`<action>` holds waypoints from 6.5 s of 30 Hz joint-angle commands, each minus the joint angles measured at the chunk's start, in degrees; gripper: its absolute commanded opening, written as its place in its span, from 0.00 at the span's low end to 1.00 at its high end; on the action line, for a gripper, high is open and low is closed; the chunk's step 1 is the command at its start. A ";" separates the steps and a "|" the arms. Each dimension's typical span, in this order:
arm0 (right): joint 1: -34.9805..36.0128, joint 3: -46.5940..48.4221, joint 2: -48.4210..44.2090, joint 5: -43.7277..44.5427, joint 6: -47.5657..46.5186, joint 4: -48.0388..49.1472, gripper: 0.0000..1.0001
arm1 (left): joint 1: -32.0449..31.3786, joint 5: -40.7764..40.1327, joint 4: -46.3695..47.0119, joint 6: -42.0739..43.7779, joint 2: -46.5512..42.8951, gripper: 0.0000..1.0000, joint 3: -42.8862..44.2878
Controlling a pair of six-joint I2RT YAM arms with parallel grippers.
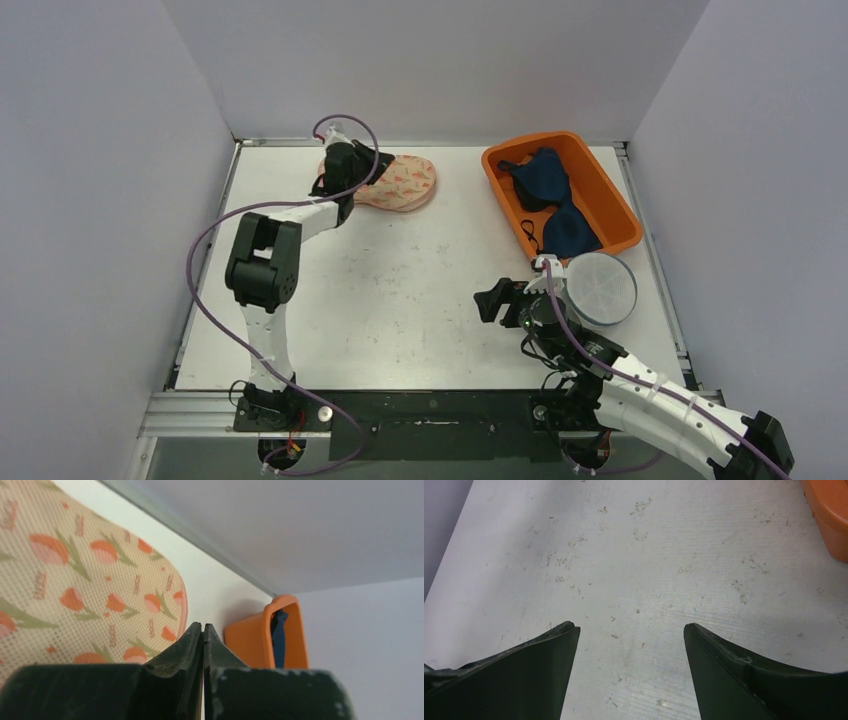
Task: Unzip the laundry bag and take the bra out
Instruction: Adjust the laundry bag at the center of the board, then move the laundry bag to the center of the board.
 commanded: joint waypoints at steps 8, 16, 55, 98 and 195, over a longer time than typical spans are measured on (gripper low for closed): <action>0.62 3.89 -1.90 3.05 0.76 -1.87 0.81 | -2.44 -2.17 -1.36 0.70 9.46 0.00 3.42; 0.62 9.81 -1.66 2.24 -7.69 -6.88 0.82 | -2.73 -3.23 -1.02 0.10 5.58 0.00 -0.68; 0.61 24.19 -12.19 38.63 22.45 -45.18 0.95 | -57.29 -23.84 -6.59 10.10 -34.62 0.96 -25.20; -16.55 25.27 20.92 26.51 8.28 -40.08 0.65 | -56.15 -40.79 -26.51 -18.60 -78.29 0.94 -62.90; 12.83 4.49 1.53 0.43 12.21 5.92 0.81 | -13.94 26.93 -3.15 -2.70 -49.39 0.76 -48.27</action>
